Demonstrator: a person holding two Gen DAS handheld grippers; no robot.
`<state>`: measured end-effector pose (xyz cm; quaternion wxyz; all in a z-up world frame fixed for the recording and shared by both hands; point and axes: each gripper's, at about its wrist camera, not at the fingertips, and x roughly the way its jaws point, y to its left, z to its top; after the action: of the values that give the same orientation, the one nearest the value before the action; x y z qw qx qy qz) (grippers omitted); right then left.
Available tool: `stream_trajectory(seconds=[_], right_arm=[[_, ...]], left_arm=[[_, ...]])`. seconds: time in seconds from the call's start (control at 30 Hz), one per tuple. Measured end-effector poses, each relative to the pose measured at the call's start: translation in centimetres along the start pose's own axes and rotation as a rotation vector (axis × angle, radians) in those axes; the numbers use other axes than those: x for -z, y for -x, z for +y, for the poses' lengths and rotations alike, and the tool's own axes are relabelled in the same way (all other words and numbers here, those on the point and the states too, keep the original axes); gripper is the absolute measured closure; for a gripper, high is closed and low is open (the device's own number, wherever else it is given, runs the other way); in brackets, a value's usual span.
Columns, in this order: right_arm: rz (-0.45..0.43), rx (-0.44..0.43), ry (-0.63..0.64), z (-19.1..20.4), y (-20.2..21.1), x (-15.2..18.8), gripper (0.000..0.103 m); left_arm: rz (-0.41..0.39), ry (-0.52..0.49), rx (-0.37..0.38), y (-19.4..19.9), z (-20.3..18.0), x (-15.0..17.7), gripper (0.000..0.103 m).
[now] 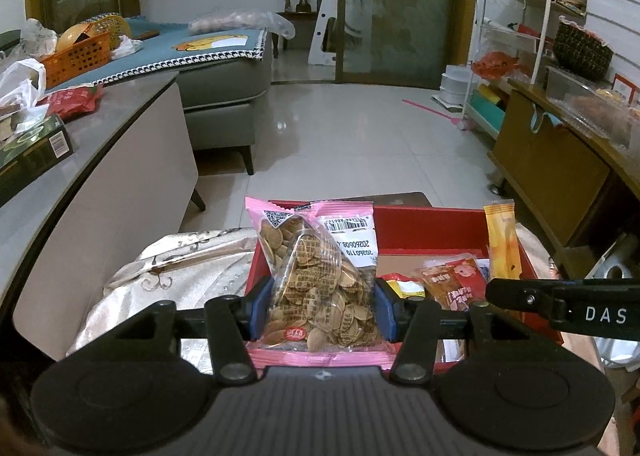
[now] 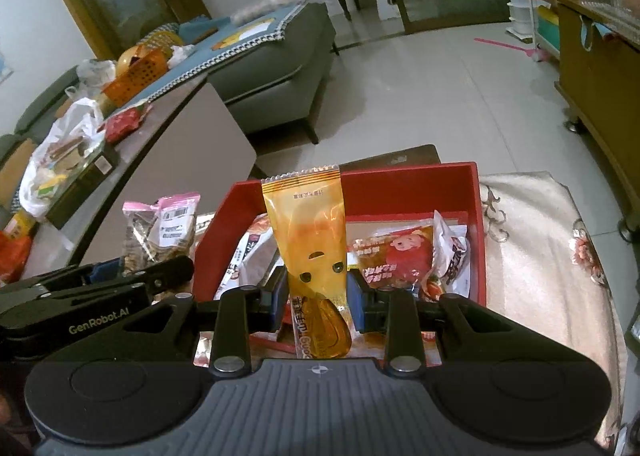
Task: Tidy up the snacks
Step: 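Carry the seed bag and popsicle pack over the red box with both tools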
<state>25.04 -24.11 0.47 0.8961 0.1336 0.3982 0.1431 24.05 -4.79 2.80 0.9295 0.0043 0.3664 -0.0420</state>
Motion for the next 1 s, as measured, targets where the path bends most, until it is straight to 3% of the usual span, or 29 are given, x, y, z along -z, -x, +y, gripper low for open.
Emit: stream_trajectory(seconds=[1.0], right_arm=[[0.008,0.022,-0.05,-2.2,-0.7,-0.6,0.063]], left_arm=[[0.01,-0.009,-0.021,-2.3,-0.9,-0.5,0.057]])
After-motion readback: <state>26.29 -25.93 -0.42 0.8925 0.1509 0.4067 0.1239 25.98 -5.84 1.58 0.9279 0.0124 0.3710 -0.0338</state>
